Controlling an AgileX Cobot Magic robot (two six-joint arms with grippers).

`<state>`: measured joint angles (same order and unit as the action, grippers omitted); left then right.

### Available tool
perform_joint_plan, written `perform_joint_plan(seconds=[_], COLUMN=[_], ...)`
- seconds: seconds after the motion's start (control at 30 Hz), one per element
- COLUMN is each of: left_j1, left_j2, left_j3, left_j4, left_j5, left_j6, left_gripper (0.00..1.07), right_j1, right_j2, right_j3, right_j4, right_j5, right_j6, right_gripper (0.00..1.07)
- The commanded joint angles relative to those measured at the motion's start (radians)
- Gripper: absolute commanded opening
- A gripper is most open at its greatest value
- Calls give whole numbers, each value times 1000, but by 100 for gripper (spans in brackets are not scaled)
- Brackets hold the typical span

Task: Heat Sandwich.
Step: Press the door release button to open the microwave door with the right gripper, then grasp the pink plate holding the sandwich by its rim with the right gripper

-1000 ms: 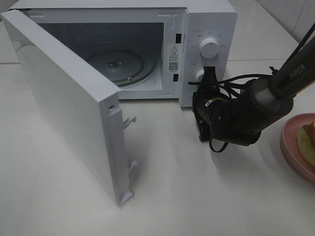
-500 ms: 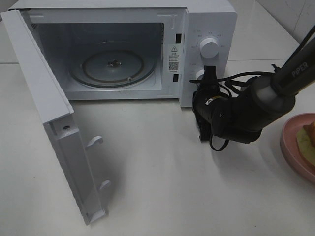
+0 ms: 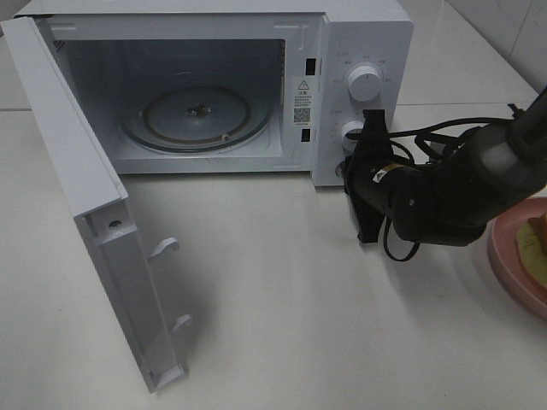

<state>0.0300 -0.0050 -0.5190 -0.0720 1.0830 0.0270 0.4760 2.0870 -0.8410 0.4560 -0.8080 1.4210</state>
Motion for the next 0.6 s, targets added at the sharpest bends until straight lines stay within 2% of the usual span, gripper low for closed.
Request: perform_joint_plan(seconds=[0.03, 0.4, 0.6], left_j1=[5, 5, 5], left_j2=[-4, -4, -4], left_j3=[2, 2, 2], left_j4=[0, 0, 0], left_j5=[-14, -14, -14], left_j6=[-1, -1, -1], left_gripper=[98, 98, 98], right_j1=[-8, -8, -8], right_j2=[-59, -159, -256], right_j3=[18, 135, 210], right_j4=[-51, -127, -172], right_j5=[-82, -21, 97], right_j6=[4, 2, -24], right_gripper=[1, 1, 1])
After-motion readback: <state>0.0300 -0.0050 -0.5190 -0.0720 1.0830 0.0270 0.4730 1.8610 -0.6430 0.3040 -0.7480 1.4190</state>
